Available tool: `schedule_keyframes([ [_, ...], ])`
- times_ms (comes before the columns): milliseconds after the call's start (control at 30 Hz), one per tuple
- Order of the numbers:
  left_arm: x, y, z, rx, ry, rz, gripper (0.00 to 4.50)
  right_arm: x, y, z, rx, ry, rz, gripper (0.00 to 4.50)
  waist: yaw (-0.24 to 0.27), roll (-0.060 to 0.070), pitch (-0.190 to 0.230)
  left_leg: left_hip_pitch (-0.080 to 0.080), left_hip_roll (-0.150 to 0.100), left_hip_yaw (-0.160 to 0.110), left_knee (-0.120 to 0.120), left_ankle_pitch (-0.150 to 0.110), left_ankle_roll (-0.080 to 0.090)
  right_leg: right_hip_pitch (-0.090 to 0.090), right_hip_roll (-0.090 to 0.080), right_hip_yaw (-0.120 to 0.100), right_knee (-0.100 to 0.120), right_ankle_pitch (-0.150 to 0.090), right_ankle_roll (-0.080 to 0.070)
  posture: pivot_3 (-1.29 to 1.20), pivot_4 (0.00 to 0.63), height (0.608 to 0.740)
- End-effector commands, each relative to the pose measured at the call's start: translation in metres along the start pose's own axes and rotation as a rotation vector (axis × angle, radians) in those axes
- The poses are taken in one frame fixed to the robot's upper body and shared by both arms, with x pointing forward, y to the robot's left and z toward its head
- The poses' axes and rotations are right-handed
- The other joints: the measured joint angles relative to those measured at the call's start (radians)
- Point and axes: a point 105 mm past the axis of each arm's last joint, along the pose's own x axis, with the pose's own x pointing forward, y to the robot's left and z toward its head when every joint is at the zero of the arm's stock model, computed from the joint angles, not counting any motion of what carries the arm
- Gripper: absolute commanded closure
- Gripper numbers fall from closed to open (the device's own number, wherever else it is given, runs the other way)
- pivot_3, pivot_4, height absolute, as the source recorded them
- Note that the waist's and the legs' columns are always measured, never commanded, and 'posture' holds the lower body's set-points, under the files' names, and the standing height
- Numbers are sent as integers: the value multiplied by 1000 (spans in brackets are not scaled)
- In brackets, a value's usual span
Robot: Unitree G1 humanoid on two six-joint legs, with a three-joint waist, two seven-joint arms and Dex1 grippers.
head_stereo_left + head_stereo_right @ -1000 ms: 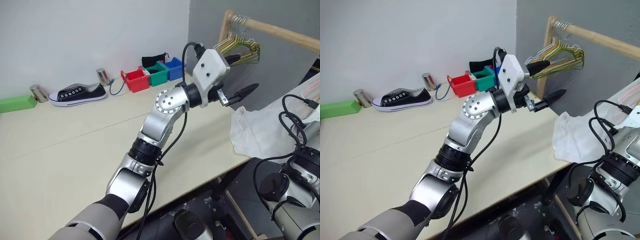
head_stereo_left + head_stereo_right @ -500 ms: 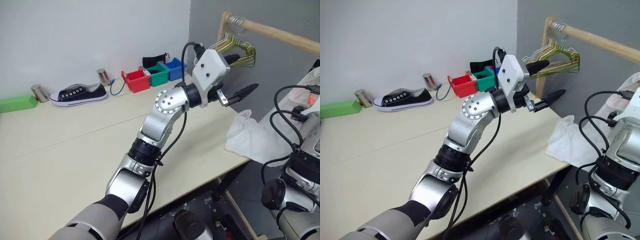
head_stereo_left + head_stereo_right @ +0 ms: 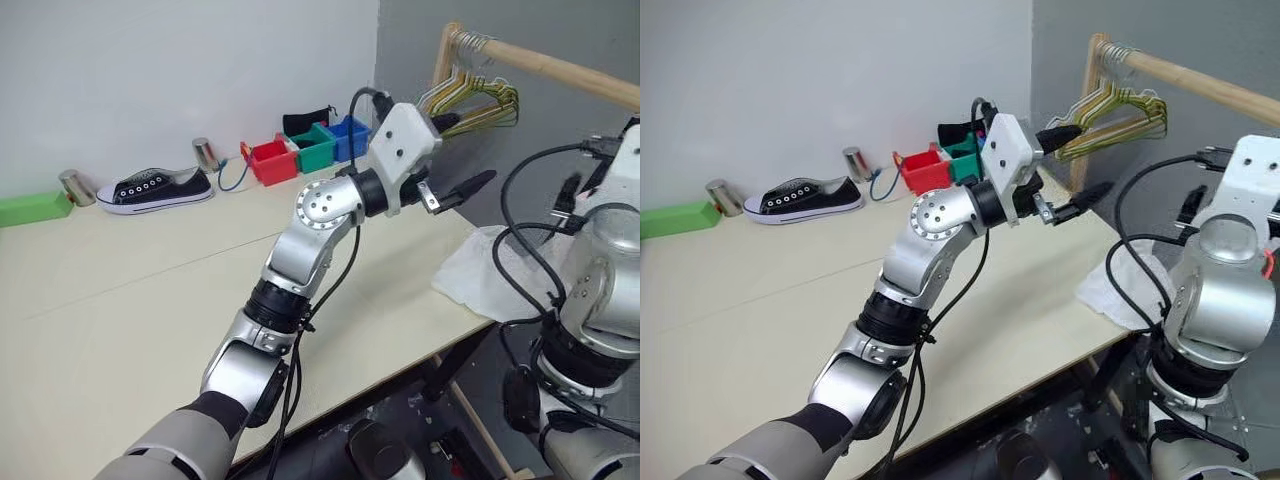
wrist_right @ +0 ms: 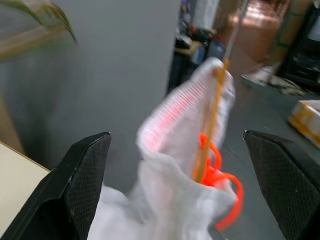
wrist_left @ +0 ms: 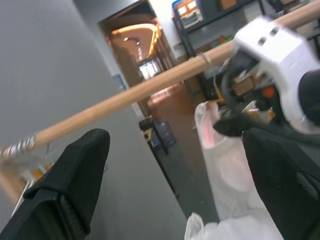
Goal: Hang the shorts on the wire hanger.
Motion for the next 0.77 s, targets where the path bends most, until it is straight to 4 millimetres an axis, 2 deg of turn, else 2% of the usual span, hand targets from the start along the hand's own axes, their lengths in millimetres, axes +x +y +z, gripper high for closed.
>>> schedule_keyframes([
  [33, -23, 33, 1, -35, 26, 172, 0, -11, 33, 23, 27, -187, 160, 21, 2, 0, 0, 0, 0, 0, 0, 0, 0, 0, 0, 0, 0, 0, 0, -463, 23, 740],
  [100, -47, 49, -19, -63, 104, 301, 0, -13, 74, 9, 33, -161, 346, 21, 3, -1, -2, 0, 0, -1, 0, 0, 0, 1, 0, -1, 0, 0, 0, -426, 21, 740],
  [133, -56, 54, -25, -71, 130, 342, 0, -14, 86, 4, 38, -154, 397, 21, 5, -1, -2, 1, 0, -1, 0, 0, 0, 1, 0, -1, 0, 0, 0, -415, 21, 740],
  [233, -100, 63, -51, -121, 248, 520, 0, -17, 123, -13, 38, -135, 553, 21, 12, -2, -3, 3, 1, -2, 0, 0, 0, 4, 1, -1, 0, 0, 0, -350, 20, 740],
  [267, -116, 63, -60, -134, 289, 576, 0, -16, 132, -22, 39, -120, 578, 21, 31, -2, -3, 3, 1, -2, 0, 0, 0, 4, 1, -1, 0, 0, 0, -336, 19, 740],
  [333, -141, 61, -74, -140, 360, 658, 0, -14, 143, -35, 38, -107, 598, 21, 47, -2, -3, 3, 1, -3, 0, 0, 0, 3, 1, -2, 1, 0, 0, -306, 19, 740],
  [467, -204, 53, -100, -164, 496, 876, 0, -21, 172, -72, 74, -7, 725, 21, 129, -5, -4, 2, 0, -7, 0, 0, 0, 4, 1, -3, 2, 1, 0, -216, 24, 740],
  [567, -234, 43, -110, -190, 548, 988, 0, -26, 181, -99, 64, 52, 767, 21, 200, -5, -4, 0, -1, -10, 1, 0, 0, 3, 1, -5, 2, 1, 0, -159, 33, 740],
  [633, -249, 39, -113, -214, 565, 1056, 0, -30, 187, -114, 53, 90, 793, 21, 253, -5, -4, 0, -1, -11, 1, 0, 0, 3, 2, -5, 1, 1, 0, -136, 38, 740],
  [667, -253, 36, -114, -224, 573, 1076, 0, -31, 188, -120, 43, 105, 797, 21, 263, -5, -4, 0, -1, -11, 1, 0, 0, 3, 2, -5, 1, 1, 0, -129, 40, 740],
  [700, -256, 33, -116, -220, 587, 1081, 0, -32, 187, -126, 44, 123, 797, 21, 300, -6, -4, -1, -1, -11, 1, 0, -1, 3, 2, -5, 1, 1, -1, -122, 42, 740],
  [767, -260, 29, -118, -220, 604, 1093, 0, -34, 188, -134, 40, 143, 807, 21, 319, -6, -4, -2, -2, -12, 1, 0, -1, 2, 2, -5, 1, 1, -1, -112, 47, 740],
])
